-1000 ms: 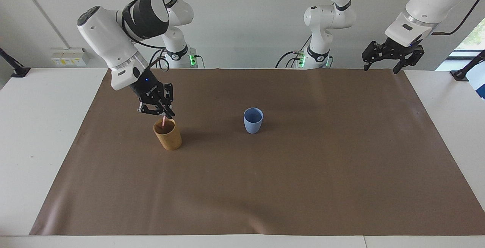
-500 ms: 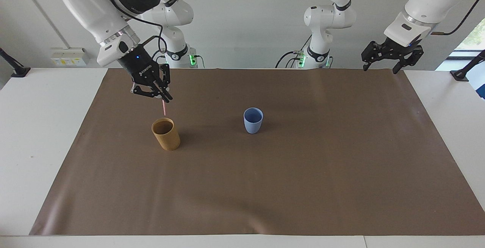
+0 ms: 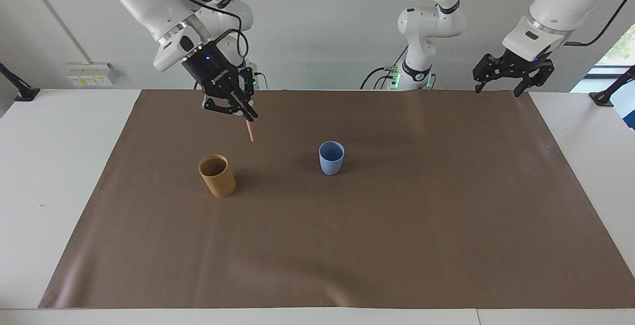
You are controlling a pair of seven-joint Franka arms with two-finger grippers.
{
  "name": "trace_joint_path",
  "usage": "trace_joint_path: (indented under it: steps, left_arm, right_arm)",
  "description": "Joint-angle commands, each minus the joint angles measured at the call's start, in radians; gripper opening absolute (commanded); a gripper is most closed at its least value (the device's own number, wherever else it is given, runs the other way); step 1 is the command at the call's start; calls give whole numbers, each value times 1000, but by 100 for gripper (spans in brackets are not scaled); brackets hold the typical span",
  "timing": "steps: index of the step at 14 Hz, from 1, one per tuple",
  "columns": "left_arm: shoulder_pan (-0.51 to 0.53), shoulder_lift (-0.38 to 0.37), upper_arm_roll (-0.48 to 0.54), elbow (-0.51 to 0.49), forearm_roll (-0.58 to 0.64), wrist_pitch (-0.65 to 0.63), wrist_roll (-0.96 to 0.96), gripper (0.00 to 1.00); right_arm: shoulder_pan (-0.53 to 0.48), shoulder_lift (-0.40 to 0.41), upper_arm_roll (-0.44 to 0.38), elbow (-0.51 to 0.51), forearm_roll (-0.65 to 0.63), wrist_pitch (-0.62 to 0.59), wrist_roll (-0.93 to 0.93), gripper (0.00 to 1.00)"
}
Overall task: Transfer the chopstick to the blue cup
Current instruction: 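Carry the pink stick with the right gripper over the blue cup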
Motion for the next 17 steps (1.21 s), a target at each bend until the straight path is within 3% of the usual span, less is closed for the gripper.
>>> trace_joint_path:
  steps: [1,3,9,17]
  left_arm:
    - [-4,-22,1,-26,6,13,0,100]
    - [-4,-22,1,-27,6,13,0,100]
    - [-6,-22,1,-27,6,13,2,100]
    - [-6,-23,1,-27,6,7,0,100]
  right_arm:
    - [121,24,4,17,-89,92,233,0]
    - [186,55,6,19,-160,158,332,0]
    - [301,150,4,19,-176,373,375,0]
    - [306,191,9,-42,-211,373,286,0]
